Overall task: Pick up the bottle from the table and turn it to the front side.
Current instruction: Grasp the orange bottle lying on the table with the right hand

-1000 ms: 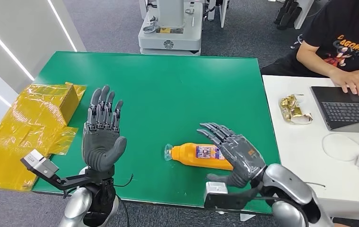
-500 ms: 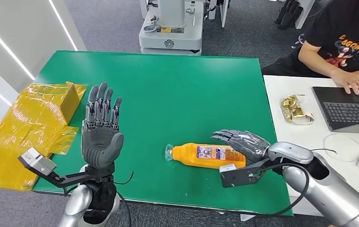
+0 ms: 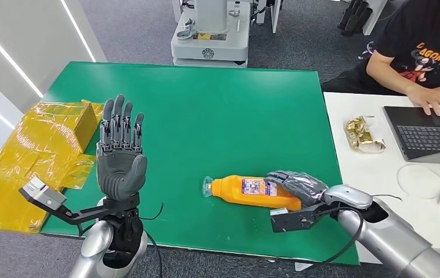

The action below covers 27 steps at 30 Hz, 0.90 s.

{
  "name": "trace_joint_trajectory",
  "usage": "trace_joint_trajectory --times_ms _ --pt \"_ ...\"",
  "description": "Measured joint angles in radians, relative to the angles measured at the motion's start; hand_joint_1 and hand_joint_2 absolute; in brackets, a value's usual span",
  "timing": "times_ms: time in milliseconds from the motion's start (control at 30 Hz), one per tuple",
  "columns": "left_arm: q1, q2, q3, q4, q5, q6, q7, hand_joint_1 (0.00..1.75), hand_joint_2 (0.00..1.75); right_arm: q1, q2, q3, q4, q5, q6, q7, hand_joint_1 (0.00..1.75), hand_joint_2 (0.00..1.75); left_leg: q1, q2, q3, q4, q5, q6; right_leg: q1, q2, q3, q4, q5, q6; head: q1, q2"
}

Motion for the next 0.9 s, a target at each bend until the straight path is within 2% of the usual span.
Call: trace_joint_trajectory --times_ms 300,333,433,467,900 --pt "0.001 -0.001 0.000 0.000 0.000 0.001 -0.003 0.00 1.75 0.027 0.063 0.007 0.138 0.080 -0.203 0.002 0.00 1.75 0.000 0.000 0.000 0.000 0.000 0.000 0.000 0.000 0.000 0.000 0.000 0.001 0.000 0.000" --pt "0.001 -0.001 0.000 0.000 -0.001 0.001 -0.003 0.00 1.75 0.033 0.068 0.003 0.145 0.091 -0.215 0.005 0.14 1.75 0.000 0.000 0.000 0.000 0.000 0.000 0.000 0.000 0.000 0.000 0.000 0.001 0.000 0.000" --pt "0.001 -0.002 0.000 0.000 -0.002 0.001 -0.003 0.00 1.75 0.051 0.083 -0.017 0.159 0.122 -0.235 0.015 1.44 1.75 0.000 0.000 0.000 0.000 0.000 0.000 0.000 0.000 0.000 0.000 0.000 0.001 0.000 0.000" --pt "0.001 -0.002 0.000 0.000 -0.003 0.001 -0.002 0.00 1.75 0.055 0.086 -0.024 0.162 0.129 -0.237 0.015 1.73 1.75 0.000 0.000 0.000 0.000 0.000 0.000 0.000 0.000 0.000 0.000 0.000 0.001 0.000 0.000" --pt "0.000 -0.020 0.000 0.003 -0.014 -0.011 0.015 0.00 1.75 0.114 0.100 -0.111 0.151 0.198 -0.244 0.015 1.75 1.75 0.000 0.000 0.001 0.001 0.000 0.001 0.000 0.000 0.001 0.000 0.000 0.001 0.000 0.000"
